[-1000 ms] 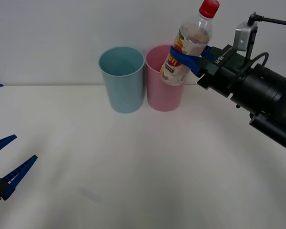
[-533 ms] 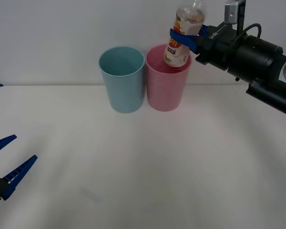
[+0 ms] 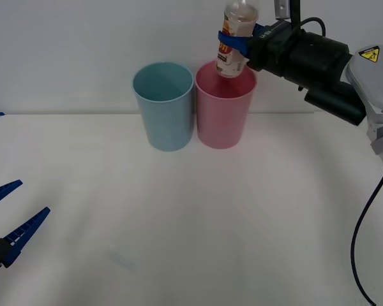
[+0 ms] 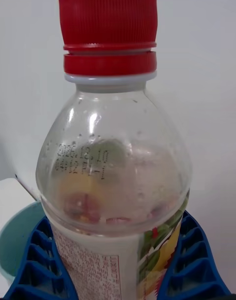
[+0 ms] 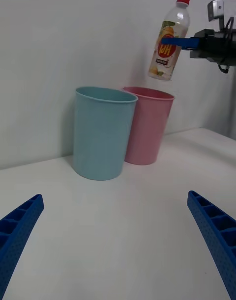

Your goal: Grasp the object on the table and drop it into the matching bin: aluminum can to the light blue bin, PET bottle to the pink bin.

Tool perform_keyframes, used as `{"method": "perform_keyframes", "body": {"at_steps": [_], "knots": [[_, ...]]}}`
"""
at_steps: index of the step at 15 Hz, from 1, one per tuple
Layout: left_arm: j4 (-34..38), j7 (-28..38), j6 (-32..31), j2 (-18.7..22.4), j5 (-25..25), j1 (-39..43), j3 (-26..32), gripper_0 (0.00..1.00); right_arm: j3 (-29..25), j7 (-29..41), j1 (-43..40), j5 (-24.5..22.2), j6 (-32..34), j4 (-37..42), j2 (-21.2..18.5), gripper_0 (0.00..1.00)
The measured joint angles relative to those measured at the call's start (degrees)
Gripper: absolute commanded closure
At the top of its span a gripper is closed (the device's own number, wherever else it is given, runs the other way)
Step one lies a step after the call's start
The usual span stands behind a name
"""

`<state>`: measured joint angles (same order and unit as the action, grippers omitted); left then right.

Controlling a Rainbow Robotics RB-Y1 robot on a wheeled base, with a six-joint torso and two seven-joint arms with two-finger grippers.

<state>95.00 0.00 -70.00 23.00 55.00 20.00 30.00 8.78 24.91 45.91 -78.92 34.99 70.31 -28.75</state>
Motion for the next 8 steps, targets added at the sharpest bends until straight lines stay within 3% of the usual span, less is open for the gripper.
{"method": "perform_keyframes", "body": {"at_steps": [5,6,7,8], "knots": [[0.00,0.00,0.00,0.00,0.00,0.00,0.00,0.00,-0.01,-1.11,2.81,-1.93,-1.65,-5.38,2.38,1.00],[0.00,0.00,0.00,0.00,0.00,0.00,0.00,0.00,0.00,-1.30,3.01,-1.94,-1.70,-5.68,2.49,0.94],[0.00,0.00,0.00,0.00,0.00,0.00,0.00,0.00,0.00,-1.45,3.03,-1.94,-1.77,-5.78,2.54,0.52],[0.00,0.00,0.00,0.00,0.00,0.00,0.00,0.00,0.00,-1.61,3.04,-1.94,-1.94,-5.80,2.53,0.00]]}}
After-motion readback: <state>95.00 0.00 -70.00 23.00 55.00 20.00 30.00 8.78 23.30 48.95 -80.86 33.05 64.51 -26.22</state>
